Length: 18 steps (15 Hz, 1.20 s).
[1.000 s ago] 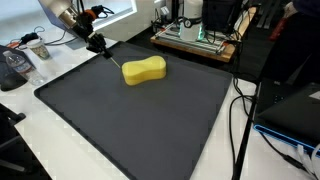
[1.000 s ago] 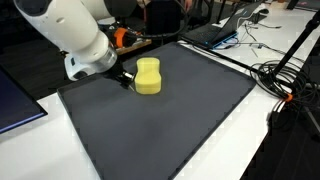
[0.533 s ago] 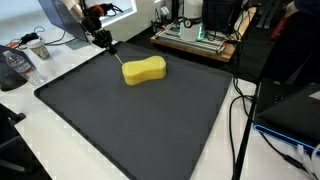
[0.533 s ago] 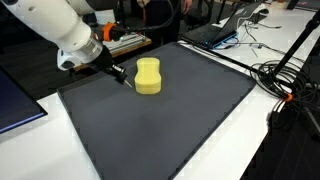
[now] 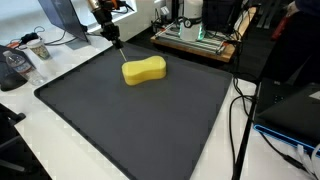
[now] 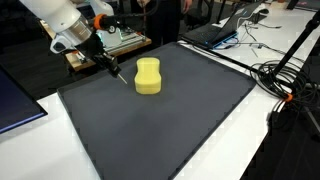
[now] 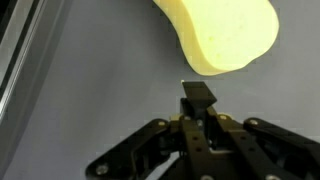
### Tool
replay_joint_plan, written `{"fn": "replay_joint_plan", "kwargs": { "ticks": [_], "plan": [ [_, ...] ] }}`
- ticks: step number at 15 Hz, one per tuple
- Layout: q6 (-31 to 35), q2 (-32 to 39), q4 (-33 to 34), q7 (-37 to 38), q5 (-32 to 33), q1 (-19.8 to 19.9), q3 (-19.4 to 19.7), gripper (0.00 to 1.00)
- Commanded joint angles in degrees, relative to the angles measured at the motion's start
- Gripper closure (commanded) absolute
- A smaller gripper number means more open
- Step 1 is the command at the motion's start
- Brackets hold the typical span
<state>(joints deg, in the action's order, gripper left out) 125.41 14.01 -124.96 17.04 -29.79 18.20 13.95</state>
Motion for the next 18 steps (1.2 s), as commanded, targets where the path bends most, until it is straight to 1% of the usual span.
{"fn": "replay_joint_plan", "kwargs": {
  "ticks": [1, 7, 11, 15, 18],
  "plan": [
    [4.72, -8.33, -8.82, -4.91, -3.72, -0.12, 0.16, 0.97],
    [8.21, -16.65, -16.10, -10.51, -6.08, -0.81, 0.49, 0.97],
    [9.90, -22.60, -20.27, -11.73, -4.83, -1.96, 0.20, 0.97],
    [10.83, -28.44, -23.51, -9.85, -1.63, -3.60, -1.11, 0.97],
    [11.06, -31.56, -24.24, -5.63, 4.31, -5.08, -4.22, 0.97]
  ]
}}
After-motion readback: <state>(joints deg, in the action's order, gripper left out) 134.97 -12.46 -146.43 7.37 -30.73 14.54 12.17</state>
